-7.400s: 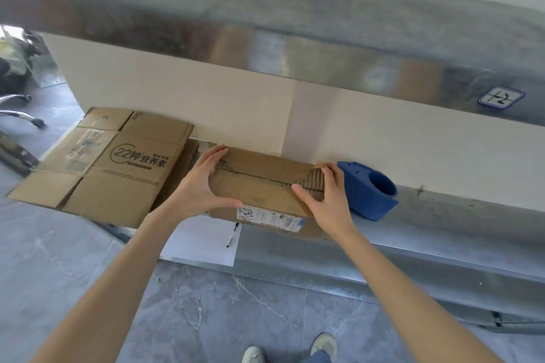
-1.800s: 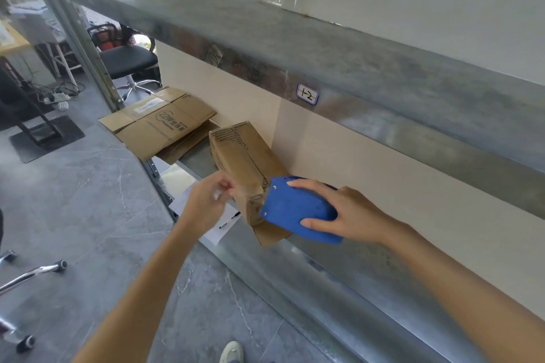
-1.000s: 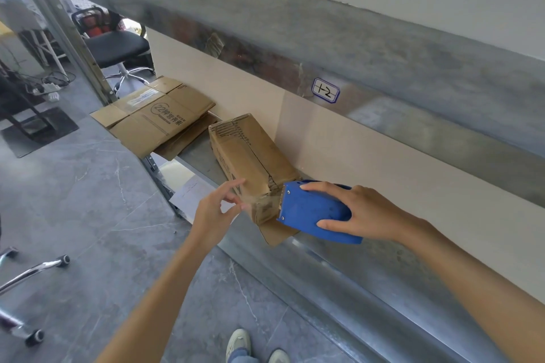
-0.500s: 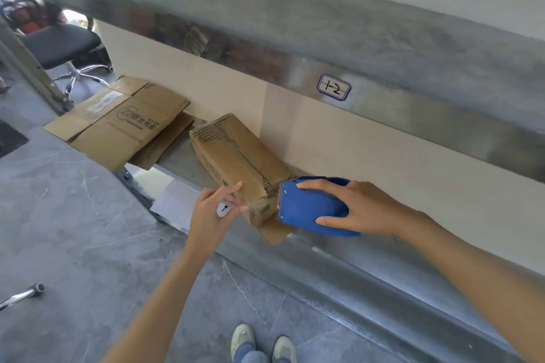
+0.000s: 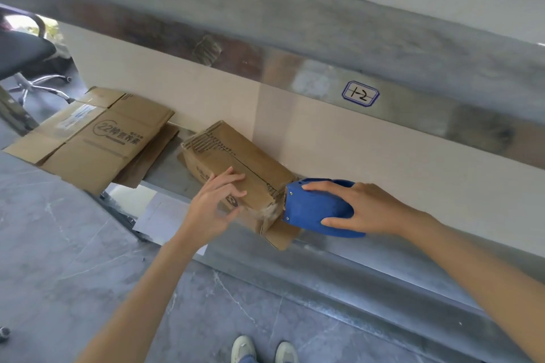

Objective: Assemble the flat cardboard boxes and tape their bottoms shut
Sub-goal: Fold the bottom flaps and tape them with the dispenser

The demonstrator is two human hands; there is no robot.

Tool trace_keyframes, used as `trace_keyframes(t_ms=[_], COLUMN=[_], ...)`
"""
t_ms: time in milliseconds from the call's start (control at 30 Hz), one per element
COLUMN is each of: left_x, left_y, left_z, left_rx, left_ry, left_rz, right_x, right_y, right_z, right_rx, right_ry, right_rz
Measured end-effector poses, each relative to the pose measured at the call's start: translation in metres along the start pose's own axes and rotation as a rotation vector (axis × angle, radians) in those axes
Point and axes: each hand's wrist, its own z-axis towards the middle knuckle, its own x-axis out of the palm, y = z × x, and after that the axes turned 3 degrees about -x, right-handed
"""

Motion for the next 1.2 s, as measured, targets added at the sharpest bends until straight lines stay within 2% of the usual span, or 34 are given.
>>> trace_keyframes(t_ms=[233, 567, 900, 1033, 1200], left_x=[0.007, 0.009, 0.007, 0.010, 0.008], left_y=[-0.007, 0.002, 0.003, -0.004, -0.003], left_z=[0.001, -0.001, -0.001, 0.000, 0.000], left_rx=[-0.026, 0.020, 0.014, -0.012, -0.018], left_ry=[-0.071, -0.087, -0.024, -0.057, 0.021], left_rz=[0.022, -0.051, -0.018, 0.031, 0.094], right_x=[0.002, 0.003, -0.004, -0.006, -0.007], right_y=[0.006, 0.007, 0.012, 0.013, 0.004], right_z=[0.004, -0.001, 0.003, 0.005, 0.006], right_rx=[0.034, 0.041, 0.029, 0.020, 0.024], right_ry=[0.003, -0.016, -0.015, 0.000, 0.021], right_rz=[-0.008, -0.007, -0.039, -0.054, -0.076])
